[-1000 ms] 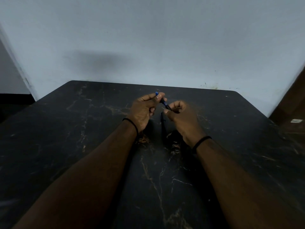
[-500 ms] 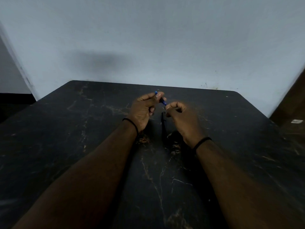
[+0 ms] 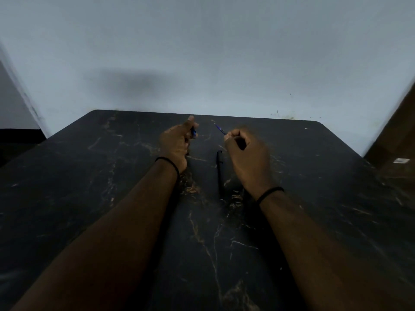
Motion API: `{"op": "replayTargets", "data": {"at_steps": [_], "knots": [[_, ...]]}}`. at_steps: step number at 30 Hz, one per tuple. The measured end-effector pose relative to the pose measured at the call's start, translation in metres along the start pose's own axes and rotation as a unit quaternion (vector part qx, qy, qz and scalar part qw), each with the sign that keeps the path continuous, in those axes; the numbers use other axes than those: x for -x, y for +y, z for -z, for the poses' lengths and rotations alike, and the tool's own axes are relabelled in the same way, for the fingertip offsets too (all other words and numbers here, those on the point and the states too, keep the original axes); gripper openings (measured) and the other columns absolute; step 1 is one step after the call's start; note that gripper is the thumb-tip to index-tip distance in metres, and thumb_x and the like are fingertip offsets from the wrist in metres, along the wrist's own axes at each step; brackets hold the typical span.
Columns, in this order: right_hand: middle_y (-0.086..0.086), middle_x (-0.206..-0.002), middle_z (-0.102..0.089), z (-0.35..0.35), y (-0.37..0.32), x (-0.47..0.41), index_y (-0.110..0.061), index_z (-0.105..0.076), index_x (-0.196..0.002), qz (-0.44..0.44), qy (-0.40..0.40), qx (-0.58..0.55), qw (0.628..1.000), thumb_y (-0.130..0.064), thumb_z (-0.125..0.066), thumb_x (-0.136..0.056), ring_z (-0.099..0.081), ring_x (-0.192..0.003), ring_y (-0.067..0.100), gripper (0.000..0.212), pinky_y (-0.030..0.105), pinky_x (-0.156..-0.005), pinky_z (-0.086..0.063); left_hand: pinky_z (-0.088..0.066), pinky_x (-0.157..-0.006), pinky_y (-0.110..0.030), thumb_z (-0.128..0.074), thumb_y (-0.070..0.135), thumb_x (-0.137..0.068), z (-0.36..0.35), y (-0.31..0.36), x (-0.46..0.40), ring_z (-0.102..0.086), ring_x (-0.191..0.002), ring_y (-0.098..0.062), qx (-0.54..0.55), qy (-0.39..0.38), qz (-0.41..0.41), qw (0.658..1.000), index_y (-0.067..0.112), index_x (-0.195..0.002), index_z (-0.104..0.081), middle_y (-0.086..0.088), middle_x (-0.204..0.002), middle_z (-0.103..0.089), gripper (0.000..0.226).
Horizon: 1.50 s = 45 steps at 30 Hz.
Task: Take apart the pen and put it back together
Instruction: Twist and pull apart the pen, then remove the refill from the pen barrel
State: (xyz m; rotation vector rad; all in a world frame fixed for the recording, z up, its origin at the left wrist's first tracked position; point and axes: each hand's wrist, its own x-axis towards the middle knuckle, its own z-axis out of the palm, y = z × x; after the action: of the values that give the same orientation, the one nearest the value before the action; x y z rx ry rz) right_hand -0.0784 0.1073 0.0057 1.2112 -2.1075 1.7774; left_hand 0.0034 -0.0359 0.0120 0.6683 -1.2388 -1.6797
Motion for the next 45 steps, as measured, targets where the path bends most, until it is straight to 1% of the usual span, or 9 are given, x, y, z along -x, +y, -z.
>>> {"op": "replayTargets", "data": {"at_steps": [4, 9, 12, 20, 26, 33, 38, 42, 45], "knots": [[-0.032, -0.072, -0.062, 0.000, -0.002, 0.000, -0.038, -0.056, -0.072, 0.013, 0.022, -0.016, 1.000, -0.031, -0.062, -0.092, -0.056, -0.063, -0.010, 0.022, 0.004, -0.055, -0.039, -0.045, -0.049, -0.017, -0.072, 0.027, -0.086, -0.001, -0.001, 0.001, -0.053, -0.043, -0.005, -0.169, 0.020, -0.089, 0.981, 0.007, -0.067, -0.070, -0.002, -0.055, -0.064, 0.028], [-0.029, -0.070, -0.062, 0.001, 0.000, 0.000, -0.035, -0.057, -0.073, 0.011, 0.020, -0.017, 1.000, -0.029, -0.062, -0.092, -0.056, -0.062, -0.009, 0.021, 0.005, -0.054, -0.039, -0.052, -0.058, -0.029, -0.069, 0.045, -0.083, 0.003, -0.012, 0.001, -0.064, -0.057, -0.020, -0.497, 0.011, -0.159, 0.853, 0.008, -0.062, -0.068, -0.006, -0.061, -0.068, 0.042], [-0.021, -0.068, -0.062, 0.001, 0.001, 0.000, -0.031, -0.059, -0.075, 0.022, 0.023, -0.019, 0.999, -0.027, -0.062, -0.092, -0.055, -0.061, -0.006, 0.017, 0.006, -0.053, -0.039, -0.045, -0.052, -0.024, -0.070, 0.048, -0.079, 0.001, -0.014, 0.001, -0.065, -0.062, -0.017, -0.579, 0.011, -0.152, 0.801, 0.011, -0.068, -0.072, 0.000, -0.063, -0.067, 0.038], [-0.016, -0.065, -0.061, 0.000, 0.001, 0.000, -0.027, -0.062, -0.079, 0.008, 0.037, -0.023, 0.999, -0.024, -0.064, -0.092, -0.054, -0.060, -0.007, 0.013, 0.005, -0.053, -0.039, -0.056, -0.074, -0.035, -0.070, 0.053, -0.076, 0.002, -0.015, -0.003, -0.068, -0.087, -0.028, -0.668, 0.052, -0.152, 0.726, 0.014, -0.089, -0.074, -0.008, -0.092, -0.072, 0.042], [-0.006, -0.081, -0.070, 0.003, -0.003, -0.003, -0.022, -0.062, -0.094, 0.014, 0.088, -0.045, 0.995, -0.028, -0.056, -0.099, -0.064, -0.072, 0.007, 0.010, 0.020, -0.063, -0.048, -0.051, -0.065, -0.027, -0.064, 0.029, -0.086, -0.015, -0.010, 0.017, -0.066, -0.072, -0.017, -0.449, -0.024, -0.288, 0.846, 0.017, -0.087, -0.075, -0.002, -0.081, -0.073, 0.016], [-0.006, -0.095, -0.072, 0.007, -0.007, -0.004, -0.024, -0.056, -0.104, 0.055, 0.157, -0.087, 0.982, -0.029, -0.052, -0.100, -0.067, -0.086, 0.002, 0.008, 0.018, -0.074, -0.053, -0.043, -0.057, -0.016, -0.065, 0.008, -0.078, -0.035, -0.014, 0.043, -0.055, -0.063, -0.002, -0.310, -0.280, -0.265, 0.869, 0.010, -0.110, -0.069, -0.004, -0.096, -0.071, 0.033], [-0.011, -0.088, -0.068, 0.006, -0.006, -0.007, -0.024, -0.059, -0.095, 0.045, 0.141, -0.083, 0.985, -0.024, -0.058, -0.097, -0.064, -0.082, 0.001, 0.002, 0.021, -0.074, -0.053, -0.054, -0.063, -0.027, -0.067, 0.001, -0.076, -0.043, -0.020, 0.048, -0.069, -0.075, -0.014, -0.258, -0.261, -0.250, 0.896, 0.011, -0.099, -0.073, 0.002, -0.088, -0.075, 0.026], [-0.015, -0.086, -0.060, 0.005, -0.008, -0.006, -0.017, -0.067, -0.092, 0.065, 0.145, -0.042, 0.986, -0.022, -0.066, -0.092, -0.059, -0.088, 0.013, 0.004, 0.029, -0.077, -0.050, -0.041, -0.054, -0.013, -0.063, -0.007, -0.080, -0.040, -0.023, 0.046, -0.056, -0.056, 0.004, -0.254, -0.224, -0.232, 0.912, 0.025, -0.068, -0.066, 0.016, -0.059, -0.064, 0.035], [-0.010, -0.089, -0.056, 0.010, -0.016, -0.006, -0.023, -0.064, -0.093, 0.108, 0.189, -0.039, 0.975, -0.023, -0.064, -0.092, -0.056, -0.088, 0.019, 0.001, 0.029, -0.075, -0.047, -0.044, -0.057, -0.018, -0.068, 0.002, -0.084, -0.039, -0.016, 0.048, -0.057, -0.061, -0.004, -0.312, -0.216, -0.252, 0.890, 0.009, -0.082, -0.073, 0.002, -0.076, -0.071, 0.009]]}}
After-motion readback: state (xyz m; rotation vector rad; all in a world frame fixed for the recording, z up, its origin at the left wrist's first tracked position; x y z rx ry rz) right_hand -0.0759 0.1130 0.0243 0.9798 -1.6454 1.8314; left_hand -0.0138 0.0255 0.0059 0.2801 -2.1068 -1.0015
